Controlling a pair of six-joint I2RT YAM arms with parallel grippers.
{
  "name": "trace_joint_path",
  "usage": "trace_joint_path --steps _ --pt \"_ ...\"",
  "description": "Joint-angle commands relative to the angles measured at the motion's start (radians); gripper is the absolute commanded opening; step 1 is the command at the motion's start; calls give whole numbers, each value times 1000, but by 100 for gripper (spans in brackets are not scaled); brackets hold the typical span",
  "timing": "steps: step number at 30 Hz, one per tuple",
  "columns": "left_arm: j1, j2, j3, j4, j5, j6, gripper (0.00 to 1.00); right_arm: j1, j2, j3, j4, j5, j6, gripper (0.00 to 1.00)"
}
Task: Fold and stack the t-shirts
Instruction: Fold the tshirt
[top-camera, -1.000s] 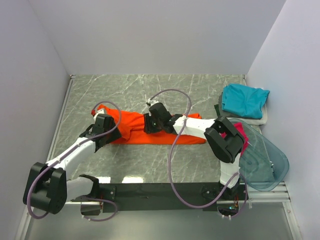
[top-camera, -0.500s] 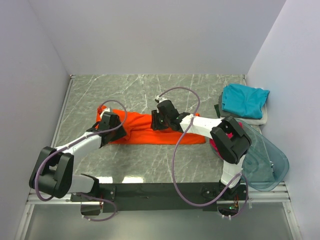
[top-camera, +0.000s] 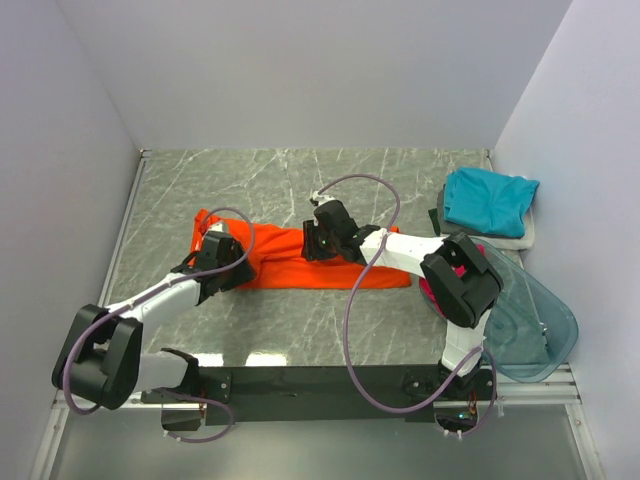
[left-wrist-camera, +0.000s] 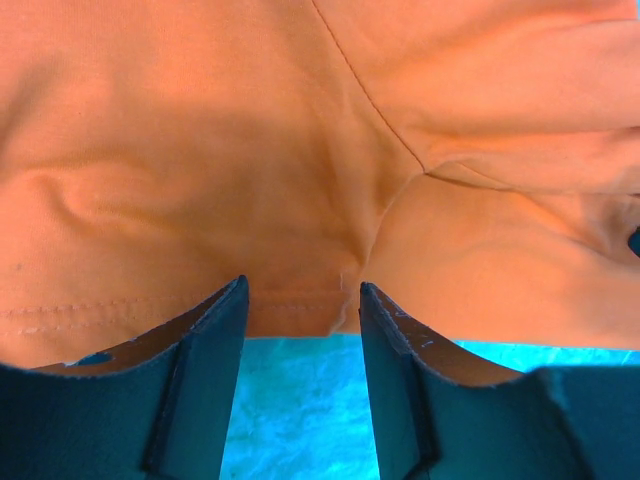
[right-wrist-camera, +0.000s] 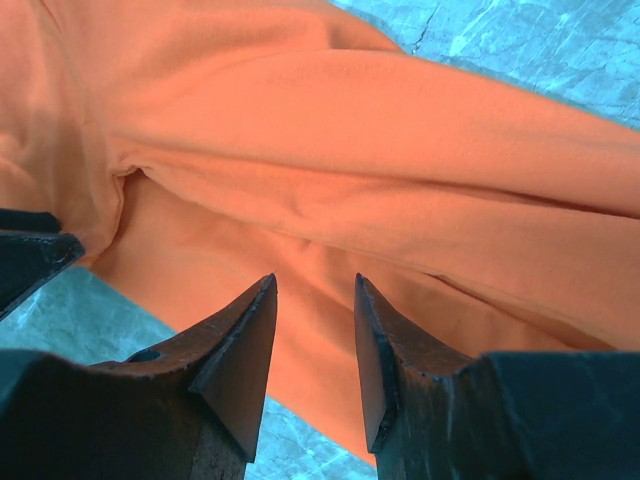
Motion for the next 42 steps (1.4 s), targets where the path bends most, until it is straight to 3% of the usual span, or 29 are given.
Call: trace_joint_path --steps 1,8,18,25,34,42 --pt "-6 -55 62 -19 -11 22 54 -10 -56 -4 20 17 -5 44" --pt "14 32 210 -128 -190 -17 58 -71 -135 -21 -27 49 -35 45" --pt "161 222 217 -39 -118 -7 58 -266 -235 -156 -61 83 -84 45" --pt "247 382 313 -22 -54 35 58 -299 -231 -198 -110 109 -88 45" --pt "287 641 640 -107 -46 96 57 -289 -204 -284 -139 36 -39 44" --pt "312 885 991 -232 -43 122 57 -158 -224 -313 -194 28 7 43"
